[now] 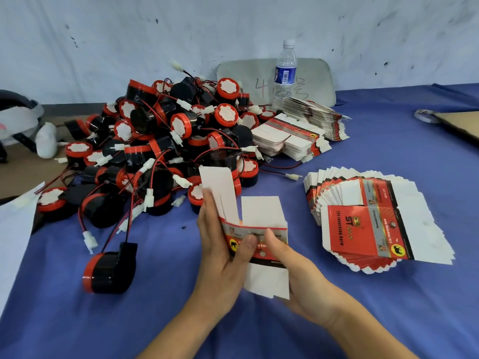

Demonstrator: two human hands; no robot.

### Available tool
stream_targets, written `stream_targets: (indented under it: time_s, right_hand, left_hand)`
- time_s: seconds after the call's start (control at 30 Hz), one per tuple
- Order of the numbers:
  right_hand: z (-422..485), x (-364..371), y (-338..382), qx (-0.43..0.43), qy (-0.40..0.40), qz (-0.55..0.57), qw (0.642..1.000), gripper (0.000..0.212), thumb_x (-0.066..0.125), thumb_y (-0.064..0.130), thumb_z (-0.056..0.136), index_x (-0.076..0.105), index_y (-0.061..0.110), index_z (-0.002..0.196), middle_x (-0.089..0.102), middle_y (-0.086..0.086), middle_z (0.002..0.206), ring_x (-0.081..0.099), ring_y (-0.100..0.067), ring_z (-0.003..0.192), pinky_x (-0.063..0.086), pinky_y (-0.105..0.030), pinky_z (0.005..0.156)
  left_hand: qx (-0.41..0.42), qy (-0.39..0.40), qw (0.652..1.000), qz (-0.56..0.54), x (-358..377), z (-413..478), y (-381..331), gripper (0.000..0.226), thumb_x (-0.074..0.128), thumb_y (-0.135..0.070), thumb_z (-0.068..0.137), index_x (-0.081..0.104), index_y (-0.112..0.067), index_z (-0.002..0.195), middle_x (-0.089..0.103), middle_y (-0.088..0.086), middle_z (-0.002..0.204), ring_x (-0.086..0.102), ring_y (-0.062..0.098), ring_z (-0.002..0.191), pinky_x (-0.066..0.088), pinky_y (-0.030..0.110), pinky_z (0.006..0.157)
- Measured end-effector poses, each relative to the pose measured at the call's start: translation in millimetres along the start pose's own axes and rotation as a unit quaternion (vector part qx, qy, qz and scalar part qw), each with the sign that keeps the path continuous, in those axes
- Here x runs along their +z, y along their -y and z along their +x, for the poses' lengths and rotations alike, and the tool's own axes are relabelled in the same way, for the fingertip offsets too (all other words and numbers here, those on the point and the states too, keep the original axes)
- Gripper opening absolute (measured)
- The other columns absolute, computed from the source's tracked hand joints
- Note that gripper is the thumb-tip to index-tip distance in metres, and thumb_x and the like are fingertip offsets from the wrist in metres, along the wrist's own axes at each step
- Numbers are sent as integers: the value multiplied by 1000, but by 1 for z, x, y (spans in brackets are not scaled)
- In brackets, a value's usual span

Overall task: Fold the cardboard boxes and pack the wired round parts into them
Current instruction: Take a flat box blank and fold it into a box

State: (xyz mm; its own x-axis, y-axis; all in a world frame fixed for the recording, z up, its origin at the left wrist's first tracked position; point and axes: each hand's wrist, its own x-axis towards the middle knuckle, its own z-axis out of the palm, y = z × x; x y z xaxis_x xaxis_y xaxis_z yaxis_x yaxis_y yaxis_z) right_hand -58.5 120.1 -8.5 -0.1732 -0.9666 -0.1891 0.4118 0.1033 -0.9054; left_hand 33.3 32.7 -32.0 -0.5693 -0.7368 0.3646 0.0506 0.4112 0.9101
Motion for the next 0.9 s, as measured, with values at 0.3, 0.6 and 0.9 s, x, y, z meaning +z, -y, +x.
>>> stream_targets:
  time_s: [0.3,0.6,0.9]
  right_hand:
    - [-1,-8,-1,-60,45,97,992,50,73,56,72,71,29,115,68,1,119,64,-16,109,50,-31,91]
    - [12,-12,2,-161,-120,103,974,39,61,43,85,59,39,123,69,-3,119,67,-24,106,59,-38,80]
    - [5,-33,10,-314,-135,-255,905,80,35,-12,81,51,51,128,40,20,147,41,-9,135,54,-32,87]
  left_hand:
    - [-50,2,989,-140,-4,0,-7,99,75,-57,71,4,-57,141,29,-24,153,39,-5,133,43,11,95]
    - [-53,-24,989,-137,-5,1,-7,84,71,-42,78,16,-54,141,53,-35,125,58,-3,114,51,13,78]
    - [-223,12,931,-290,-22,20,-2,41,49,-30,96,47,-44,134,70,-28,101,69,-2,90,54,17,60]
